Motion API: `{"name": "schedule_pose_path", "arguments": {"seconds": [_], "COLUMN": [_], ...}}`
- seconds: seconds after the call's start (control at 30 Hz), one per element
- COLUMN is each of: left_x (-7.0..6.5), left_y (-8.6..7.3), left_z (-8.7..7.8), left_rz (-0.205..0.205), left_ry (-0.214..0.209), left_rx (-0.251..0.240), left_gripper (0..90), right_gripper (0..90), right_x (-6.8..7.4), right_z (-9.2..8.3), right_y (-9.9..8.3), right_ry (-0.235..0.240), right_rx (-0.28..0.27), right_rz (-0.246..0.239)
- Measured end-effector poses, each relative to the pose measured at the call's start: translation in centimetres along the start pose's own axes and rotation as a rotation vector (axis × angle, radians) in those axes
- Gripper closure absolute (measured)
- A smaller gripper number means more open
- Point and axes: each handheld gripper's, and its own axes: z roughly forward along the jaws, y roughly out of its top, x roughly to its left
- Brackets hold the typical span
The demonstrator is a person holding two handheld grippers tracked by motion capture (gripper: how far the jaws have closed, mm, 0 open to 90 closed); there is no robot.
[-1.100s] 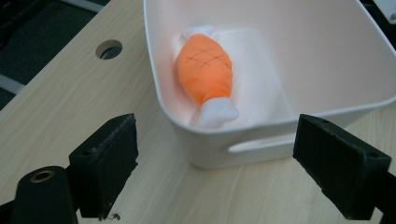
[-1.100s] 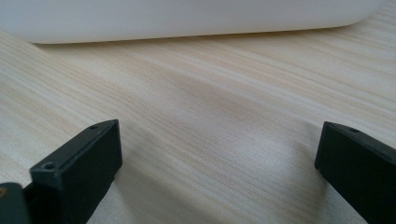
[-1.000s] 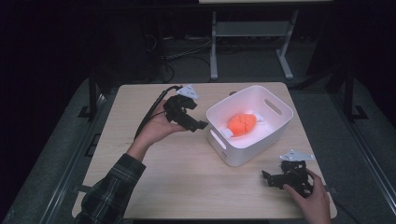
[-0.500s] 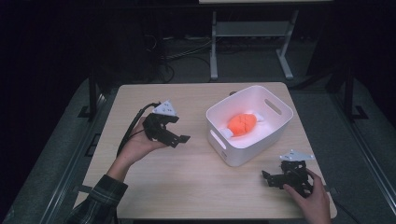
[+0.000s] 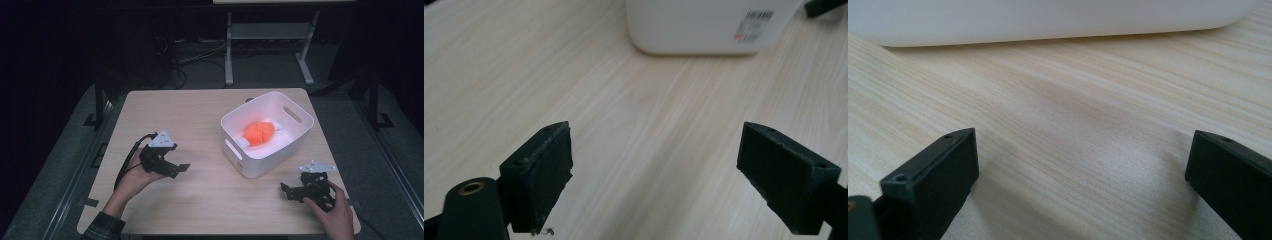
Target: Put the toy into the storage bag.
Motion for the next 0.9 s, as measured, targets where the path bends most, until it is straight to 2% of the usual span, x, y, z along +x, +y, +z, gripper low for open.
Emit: {"name": "schedule_pose_path", "arguments": {"seconds": [0.27,0.47,0.7,0.9], "left_x": [-0.7,-1.2,-1.6,-1.7], "left_y": [-3.2,-5.7,-8.4,-10.3], "left_z": [-0.3,-0.5,-0.6,-0.3], "left_rz": [-0.029,-0.045,-0.057,-0.078], "left_ry": [0.024,0.060,0.117,0.145], "left_rx": [-0.002,0.006,0.041,0.068], "left_gripper": [13.8,13.9,13.8,13.8], "right_gripper": [0.2,0.1,0.1,0.2], "right_x": [0.0,0.0,0.0,0.0], "right_z": [0.0,0.0,0.0,0.0], "right_y": [0.0,0.0,0.0,0.0], "right_ry": [0.000,0.000,0.000,0.000], "right_rx": [0.000,0.000,0.000,0.000], "right_rz": [0.000,0.000,0.000,0.000]}}
